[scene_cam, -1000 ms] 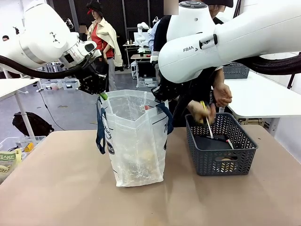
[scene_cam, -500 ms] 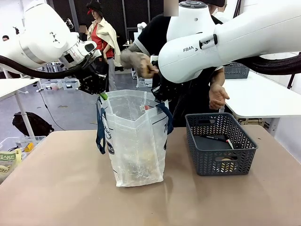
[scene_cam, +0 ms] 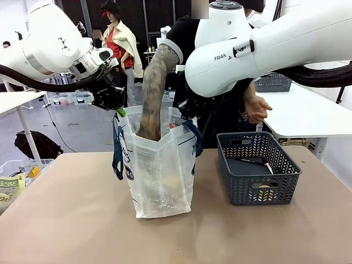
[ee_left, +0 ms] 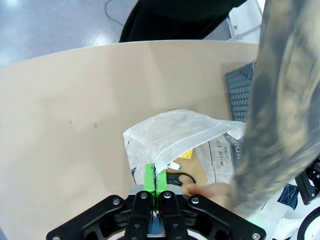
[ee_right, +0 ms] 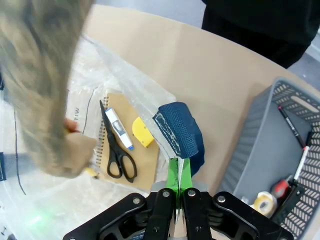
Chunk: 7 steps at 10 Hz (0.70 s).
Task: Transfer purchased items from the store into the shopping bag.
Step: Move the Reusable shopping bag to the right side of the table.
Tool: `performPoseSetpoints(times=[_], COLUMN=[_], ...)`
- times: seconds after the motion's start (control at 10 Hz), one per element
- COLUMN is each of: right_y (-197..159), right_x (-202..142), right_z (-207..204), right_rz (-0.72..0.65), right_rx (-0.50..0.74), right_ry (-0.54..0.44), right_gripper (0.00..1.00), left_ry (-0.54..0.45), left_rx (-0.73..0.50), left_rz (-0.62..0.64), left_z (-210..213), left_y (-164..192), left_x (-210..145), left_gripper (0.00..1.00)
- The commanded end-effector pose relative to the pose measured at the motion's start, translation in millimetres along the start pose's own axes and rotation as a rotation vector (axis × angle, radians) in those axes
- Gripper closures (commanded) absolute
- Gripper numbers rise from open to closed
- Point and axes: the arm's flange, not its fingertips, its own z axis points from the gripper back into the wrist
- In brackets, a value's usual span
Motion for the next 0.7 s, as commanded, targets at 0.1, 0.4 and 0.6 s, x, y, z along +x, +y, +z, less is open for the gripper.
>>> performPoseSetpoints(times=[0.1,0.4,0.6], right_y=[-2.2,-2.2,-2.2], right_x=[-1.1,-1.1,-1.1], right_z=[0.4,0.4,0.4], right_rz=[-0.005,-0.005,-0.005], right_rx=[-0.001,-0.001,-0.001], right_ry=[-0.002,-0.002,-0.002], right_gripper=[1.00,1.00,1.00], left_ry=[-0.007,-0.007,-0.007], left_rx=[0.002,0.002,0.002], left_rz=[0.013,0.013,0.013], left_z=[4.5,4.5,4.5], left_y=[0.8,0.8,0.8], left_x=[-1.6,-1.6,-1.6], left_gripper=[1.00,1.00,1.00])
